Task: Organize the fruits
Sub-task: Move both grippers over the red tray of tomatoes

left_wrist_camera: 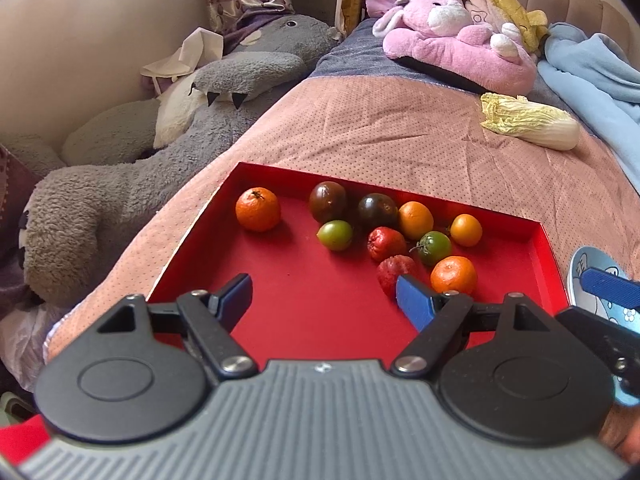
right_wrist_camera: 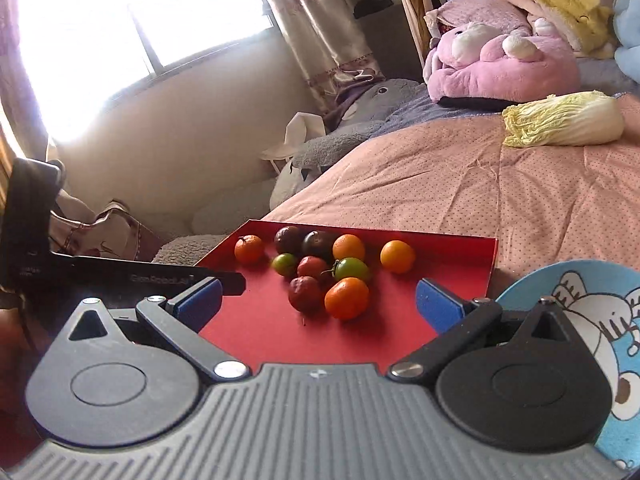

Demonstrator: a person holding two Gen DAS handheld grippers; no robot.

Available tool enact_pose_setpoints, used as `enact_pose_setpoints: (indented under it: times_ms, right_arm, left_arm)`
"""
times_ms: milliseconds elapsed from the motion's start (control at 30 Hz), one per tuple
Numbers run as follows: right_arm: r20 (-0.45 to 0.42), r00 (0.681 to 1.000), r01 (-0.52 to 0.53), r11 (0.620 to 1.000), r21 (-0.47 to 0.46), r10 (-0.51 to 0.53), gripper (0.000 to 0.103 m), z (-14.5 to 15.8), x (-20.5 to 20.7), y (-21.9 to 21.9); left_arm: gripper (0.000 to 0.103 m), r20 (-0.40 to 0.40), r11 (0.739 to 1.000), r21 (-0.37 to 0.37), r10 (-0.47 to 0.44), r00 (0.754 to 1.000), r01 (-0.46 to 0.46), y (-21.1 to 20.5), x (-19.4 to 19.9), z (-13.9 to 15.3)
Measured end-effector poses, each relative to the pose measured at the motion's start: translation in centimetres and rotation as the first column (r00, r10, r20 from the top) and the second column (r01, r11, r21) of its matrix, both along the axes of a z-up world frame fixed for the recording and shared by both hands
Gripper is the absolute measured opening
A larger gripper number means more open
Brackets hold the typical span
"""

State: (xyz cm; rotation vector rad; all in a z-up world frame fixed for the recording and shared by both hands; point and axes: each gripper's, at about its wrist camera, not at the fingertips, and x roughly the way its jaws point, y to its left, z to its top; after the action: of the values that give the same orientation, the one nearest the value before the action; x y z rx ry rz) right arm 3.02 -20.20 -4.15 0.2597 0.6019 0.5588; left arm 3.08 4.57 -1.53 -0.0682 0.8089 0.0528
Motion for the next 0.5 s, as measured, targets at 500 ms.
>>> enact_pose_setpoints:
  times_ms: [500]
  right_arm:
    - [0.036, 0.988, 0.154, 0.972, -0.178, -0.15, 0.103, -2.0, 4.6, -3.9]
  left_arm:
    - [0.081, -0.024, 0.999, -0.05, -0.005, 1.0, 0.004, 0.6, 0.7, -0.6]
